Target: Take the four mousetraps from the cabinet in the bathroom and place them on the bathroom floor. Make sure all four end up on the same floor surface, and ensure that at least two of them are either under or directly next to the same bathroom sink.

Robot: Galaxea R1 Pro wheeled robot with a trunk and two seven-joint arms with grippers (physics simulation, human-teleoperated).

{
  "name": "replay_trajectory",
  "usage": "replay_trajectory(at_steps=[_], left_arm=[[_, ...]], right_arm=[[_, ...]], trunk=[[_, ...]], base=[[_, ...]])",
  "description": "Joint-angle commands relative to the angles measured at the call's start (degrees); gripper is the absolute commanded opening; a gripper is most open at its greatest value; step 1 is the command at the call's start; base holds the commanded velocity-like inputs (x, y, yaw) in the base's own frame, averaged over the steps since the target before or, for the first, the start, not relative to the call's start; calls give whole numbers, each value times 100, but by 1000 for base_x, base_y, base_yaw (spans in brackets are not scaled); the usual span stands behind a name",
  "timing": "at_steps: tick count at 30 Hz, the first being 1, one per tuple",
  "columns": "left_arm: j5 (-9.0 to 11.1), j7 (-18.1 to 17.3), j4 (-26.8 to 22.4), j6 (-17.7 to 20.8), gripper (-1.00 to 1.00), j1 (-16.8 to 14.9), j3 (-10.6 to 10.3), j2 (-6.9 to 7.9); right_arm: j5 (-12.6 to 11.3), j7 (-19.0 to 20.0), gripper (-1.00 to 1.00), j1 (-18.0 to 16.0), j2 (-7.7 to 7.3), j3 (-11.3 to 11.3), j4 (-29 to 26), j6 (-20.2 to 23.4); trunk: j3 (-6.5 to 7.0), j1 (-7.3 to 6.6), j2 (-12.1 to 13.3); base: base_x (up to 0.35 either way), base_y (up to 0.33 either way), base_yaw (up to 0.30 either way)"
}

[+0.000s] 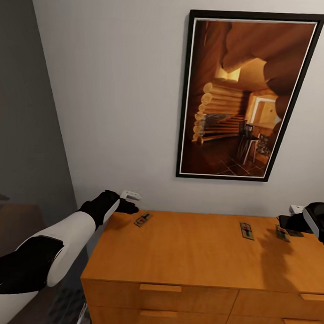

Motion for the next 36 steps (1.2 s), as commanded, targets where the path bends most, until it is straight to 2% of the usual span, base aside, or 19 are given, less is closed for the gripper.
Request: replay_trajectory(at_steps=[1,18,23,24,28,36], left_arm=[[-29,-28,-10,24,100,-4,-14,-1],[-35,-51,-5,59,100,0,-7,-83],[-37,-46,19,62,100,3,-7,-234],[-37,-42,33,60,100,4,-7,-312],[-40,-37,45,57,100,3,-12,-460],[-31,-35,45,61,100,4,-14,-510]], right_arm=[[-44,1,-100,-4,-8,27,-5,25],[-38,3,-100,-4,-9,33,-6,14],[-37,3,-100,-4,-9,34,-8,14],[-36,3,-100,-4,-10,34,-10,14],[-36,3,-100,-4,-11,31,-12,14],[-35,3,-100,-4,-14,34,-13,14]], trunk=[[-8,1,-6],[-8,1,-6],[-8,1,-6],[-8,1,-6],[-8,1,-6],[-8,1,-6]], base=[[44,29,0],[8,5,0],[0,0,0],[0,0,0],[0,0,0],[0,0,0]])
